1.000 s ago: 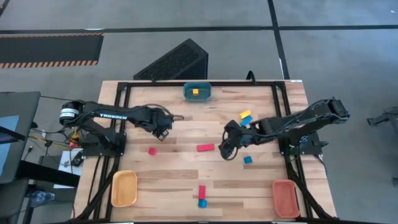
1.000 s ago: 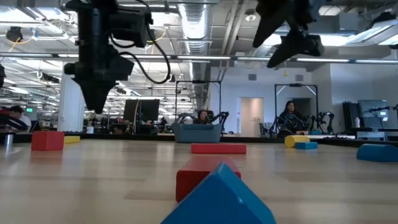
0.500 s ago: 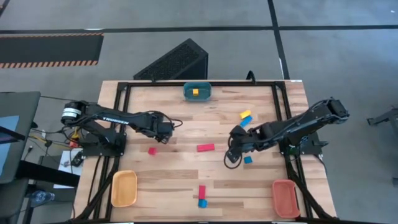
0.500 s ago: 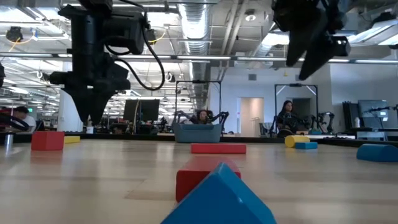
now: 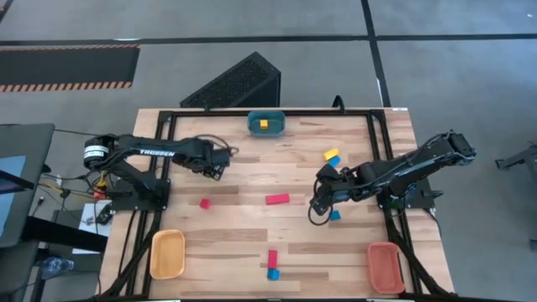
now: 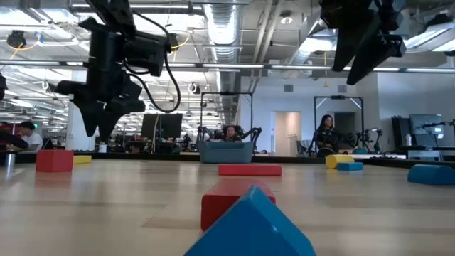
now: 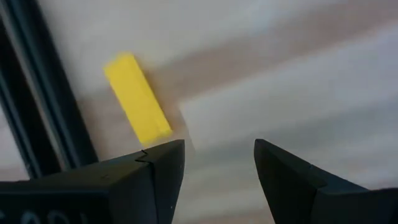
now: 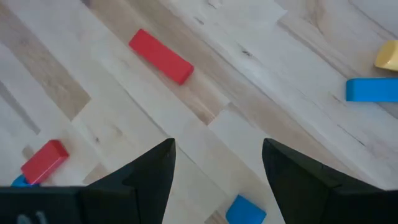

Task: Sort & place blocks by color
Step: Put the left yellow block into the blue bin

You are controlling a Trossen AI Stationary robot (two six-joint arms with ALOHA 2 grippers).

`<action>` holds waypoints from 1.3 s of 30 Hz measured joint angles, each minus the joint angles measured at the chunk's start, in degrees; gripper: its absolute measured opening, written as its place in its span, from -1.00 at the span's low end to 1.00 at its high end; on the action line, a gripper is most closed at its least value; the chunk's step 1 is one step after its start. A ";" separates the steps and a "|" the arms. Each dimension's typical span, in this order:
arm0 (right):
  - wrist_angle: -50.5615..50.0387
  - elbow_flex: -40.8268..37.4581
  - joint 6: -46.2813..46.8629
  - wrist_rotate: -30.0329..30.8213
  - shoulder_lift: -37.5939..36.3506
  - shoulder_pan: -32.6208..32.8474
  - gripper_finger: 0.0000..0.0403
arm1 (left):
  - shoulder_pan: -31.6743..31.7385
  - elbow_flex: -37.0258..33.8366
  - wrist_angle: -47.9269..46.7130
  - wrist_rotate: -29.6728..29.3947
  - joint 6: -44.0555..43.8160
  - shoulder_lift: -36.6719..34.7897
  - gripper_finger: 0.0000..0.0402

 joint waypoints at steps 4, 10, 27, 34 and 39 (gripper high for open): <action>-0.50 -0.02 -1.12 0.21 0.11 -2.88 0.31 | 6.79 -2.38 6.74 -0.16 3.43 0.00 -0.10; 0.60 -0.04 -2.92 -0.14 0.24 -8.49 0.31 | 14.81 -7.60 12.02 3.21 6.19 0.00 -0.10; 6.36 -0.04 -20.07 -8.03 0.26 -27.46 0.31 | 27.19 -9.94 15.30 4.16 12.81 -0.15 -0.10; 5.80 -0.04 -22.10 -9.78 0.26 -28.85 0.31 | 25.82 -5.70 7.53 4.67 12.44 -2.31 -0.10; 5.67 -0.04 -24.71 -9.81 0.26 -29.42 0.31 | 26.97 -5.77 7.04 -0.31 14.74 -4.00 -0.10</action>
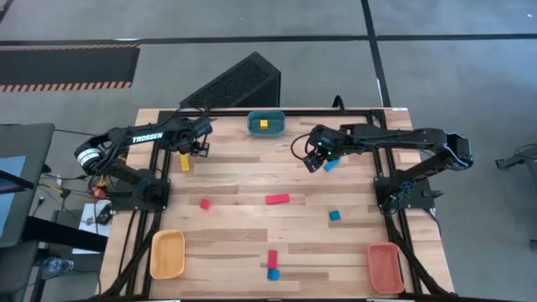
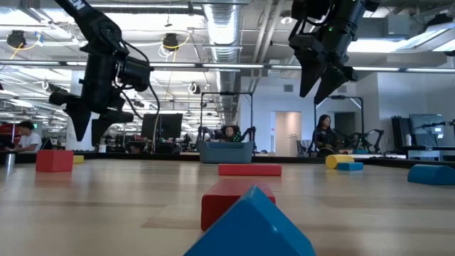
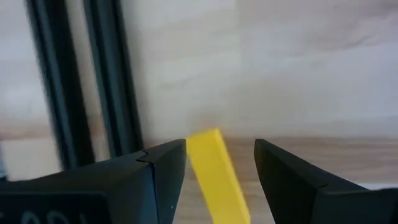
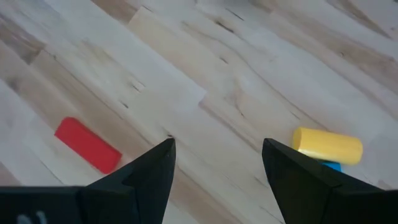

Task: Sort & place blocks by color
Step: Put the left yellow block into the blue bin

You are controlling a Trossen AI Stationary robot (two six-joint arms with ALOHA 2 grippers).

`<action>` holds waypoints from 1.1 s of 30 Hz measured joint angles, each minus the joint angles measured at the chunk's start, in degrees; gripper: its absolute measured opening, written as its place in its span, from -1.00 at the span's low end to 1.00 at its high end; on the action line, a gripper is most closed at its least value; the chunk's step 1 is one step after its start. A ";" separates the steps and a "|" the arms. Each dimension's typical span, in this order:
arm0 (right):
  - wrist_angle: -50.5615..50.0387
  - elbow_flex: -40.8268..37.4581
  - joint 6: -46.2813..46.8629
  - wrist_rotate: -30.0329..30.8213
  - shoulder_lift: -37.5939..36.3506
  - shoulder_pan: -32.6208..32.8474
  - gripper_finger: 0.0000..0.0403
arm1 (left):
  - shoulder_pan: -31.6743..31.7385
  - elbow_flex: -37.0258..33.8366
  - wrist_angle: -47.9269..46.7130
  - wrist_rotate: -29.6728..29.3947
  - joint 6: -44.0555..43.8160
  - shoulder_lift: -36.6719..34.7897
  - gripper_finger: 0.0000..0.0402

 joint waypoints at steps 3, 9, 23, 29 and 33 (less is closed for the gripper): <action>-0.48 0.00 -0.29 -0.05 0.00 -0.69 0.31 | 1.91 -1.50 -0.32 2.48 -0.25 0.77 -0.10; -0.41 0.00 -0.62 -0.03 0.00 -1.04 0.31 | 2.47 -4.75 1.40 5.39 -3.53 1.09 -0.10; -2.38 0.00 -1.65 -0.86 0.00 2.21 0.31 | 2.48 -9.04 8.18 10.76 0.71 0.90 -0.36; -3.56 0.00 -1.11 -2.54 -2.22 6.05 0.31 | 0.04 -5.35 13.10 16.34 5.29 1.18 -0.65; -3.60 0.00 1.80 -1.66 -6.36 8.88 0.31 | -2.45 -1.09 16.44 21.79 7.37 1.16 -0.65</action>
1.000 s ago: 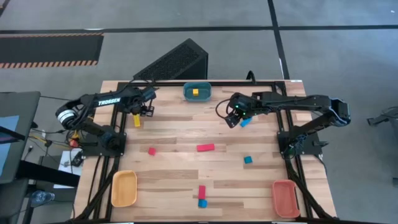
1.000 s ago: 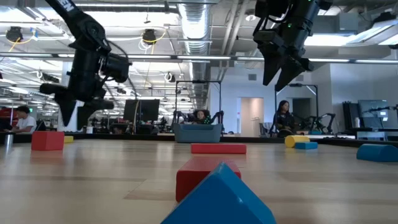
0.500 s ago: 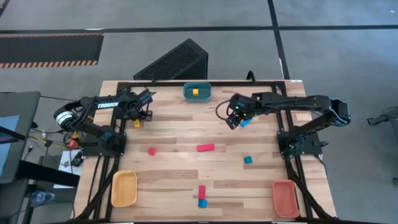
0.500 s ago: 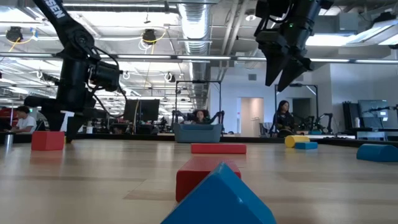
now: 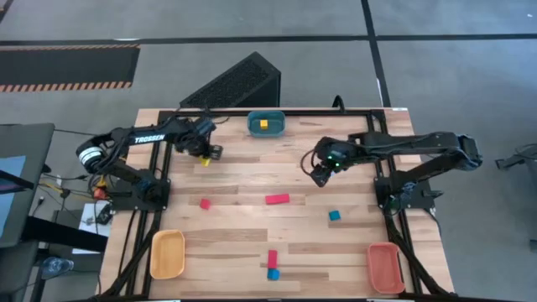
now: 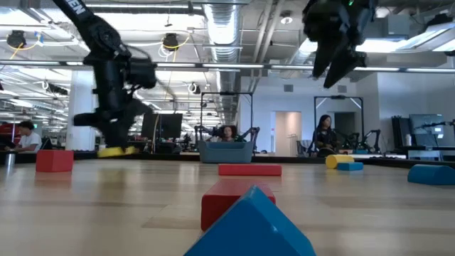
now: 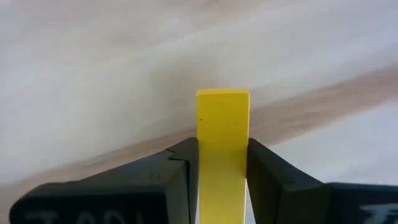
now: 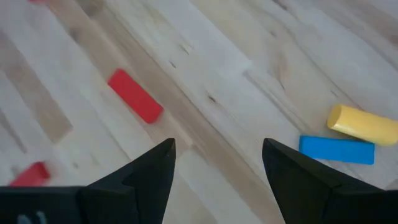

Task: Sort & place blocks by color
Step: Put the left yellow block into the blue bin

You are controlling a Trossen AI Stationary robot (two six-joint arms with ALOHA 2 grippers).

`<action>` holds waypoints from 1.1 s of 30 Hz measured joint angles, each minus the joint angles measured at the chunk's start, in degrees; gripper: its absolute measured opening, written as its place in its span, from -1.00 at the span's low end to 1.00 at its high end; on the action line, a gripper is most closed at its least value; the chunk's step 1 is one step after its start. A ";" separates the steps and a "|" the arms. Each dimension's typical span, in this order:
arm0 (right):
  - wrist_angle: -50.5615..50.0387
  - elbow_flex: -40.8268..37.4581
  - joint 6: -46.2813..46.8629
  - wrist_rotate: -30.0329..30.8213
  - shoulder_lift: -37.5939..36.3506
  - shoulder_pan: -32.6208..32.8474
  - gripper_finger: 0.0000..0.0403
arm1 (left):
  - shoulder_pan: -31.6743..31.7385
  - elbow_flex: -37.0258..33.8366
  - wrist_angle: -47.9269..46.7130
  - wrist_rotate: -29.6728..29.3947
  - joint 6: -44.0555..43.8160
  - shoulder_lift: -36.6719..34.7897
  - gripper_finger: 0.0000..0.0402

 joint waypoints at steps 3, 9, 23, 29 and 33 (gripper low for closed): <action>-0.08 0.00 2.66 2.69 -3.45 1.52 0.31 | -2.71 4.61 1.62 0.20 0.91 0.00 -0.65; -1.32 0.02 10.02 11.09 -8.70 4.13 0.31 | -5.11 13.54 13.54 -0.46 10.84 -0.02 -0.55; -0.73 0.02 19.61 15.37 -6.83 6.60 0.31 | -4.49 15.18 44.12 -1.95 29.43 4.96 -0.53; -1.02 0.00 24.71 13.86 -5.87 9.88 0.31 | -2.04 15.16 44.09 1.84 27.99 12.92 -0.53; -0.93 0.01 28.53 14.85 -5.99 11.63 0.31 | -1.31 15.16 44.29 4.42 24.23 17.21 -0.53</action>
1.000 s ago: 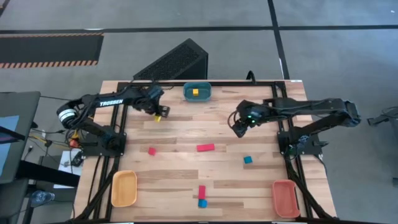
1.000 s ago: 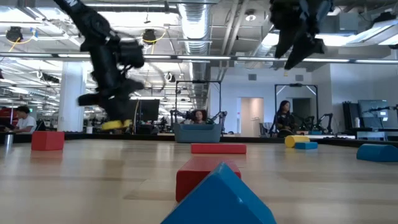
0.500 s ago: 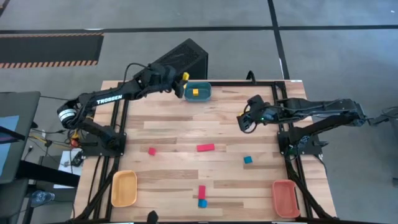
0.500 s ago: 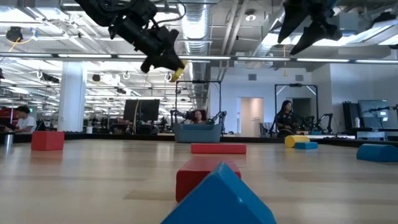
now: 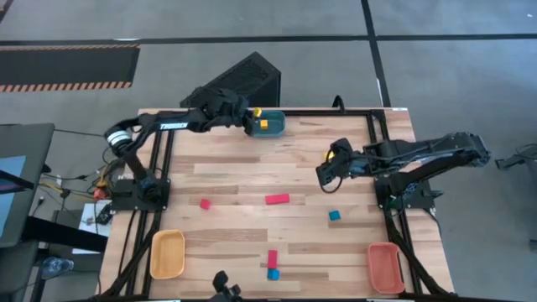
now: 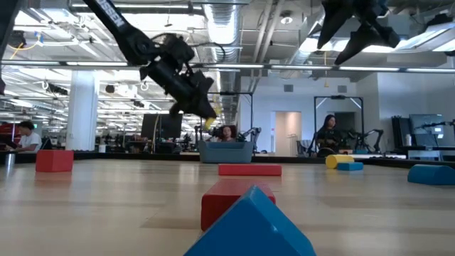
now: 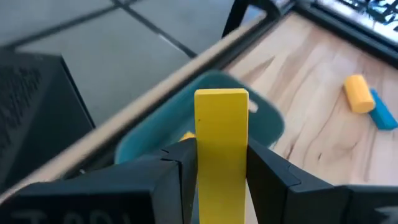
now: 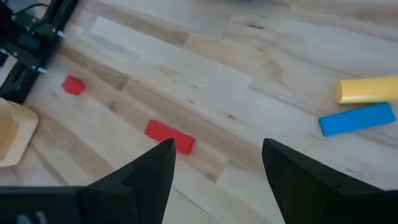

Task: Sort & place blocks by color
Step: Put the left yellow block into the blue bin, then put the yellow block into the blue bin

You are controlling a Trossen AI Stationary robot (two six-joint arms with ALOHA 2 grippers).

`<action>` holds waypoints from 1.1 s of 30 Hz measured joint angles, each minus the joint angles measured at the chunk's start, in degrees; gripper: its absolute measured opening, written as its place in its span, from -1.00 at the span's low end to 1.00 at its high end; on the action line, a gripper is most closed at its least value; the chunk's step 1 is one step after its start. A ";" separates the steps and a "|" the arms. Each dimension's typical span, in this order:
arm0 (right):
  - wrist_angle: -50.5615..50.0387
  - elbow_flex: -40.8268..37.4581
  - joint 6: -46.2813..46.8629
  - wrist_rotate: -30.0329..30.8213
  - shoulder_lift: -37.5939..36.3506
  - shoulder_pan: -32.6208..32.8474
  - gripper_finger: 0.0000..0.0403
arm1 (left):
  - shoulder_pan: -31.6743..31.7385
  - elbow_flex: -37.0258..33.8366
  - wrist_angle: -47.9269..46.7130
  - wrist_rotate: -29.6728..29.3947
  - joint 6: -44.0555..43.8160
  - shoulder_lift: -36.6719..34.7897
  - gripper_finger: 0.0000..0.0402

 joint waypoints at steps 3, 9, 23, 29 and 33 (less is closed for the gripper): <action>0.03 0.00 2.02 0.58 -0.23 0.59 0.31 | 0.00 0.48 -0.29 0.17 -0.21 2.44 -0.53; 0.18 0.00 4.23 0.60 -0.19 0.53 0.31 | 0.24 3.35 -0.59 -0.94 -0.76 4.37 -0.50; 0.25 2.50 -2.18 4.80 -0.21 -4.50 0.31 | 3.09 6.43 -3.43 2.58 0.98 4.37 -0.09; -5.36 2.36 -10.38 5.49 1.33 -13.84 0.31 | 3.26 6.40 -1.84 4.78 -4.02 1.84 -0.08; -3.97 2.43 -19.77 1.34 3.49 -20.75 0.34 | 3.28 6.40 0.59 6.85 -1.39 -0.18 -0.08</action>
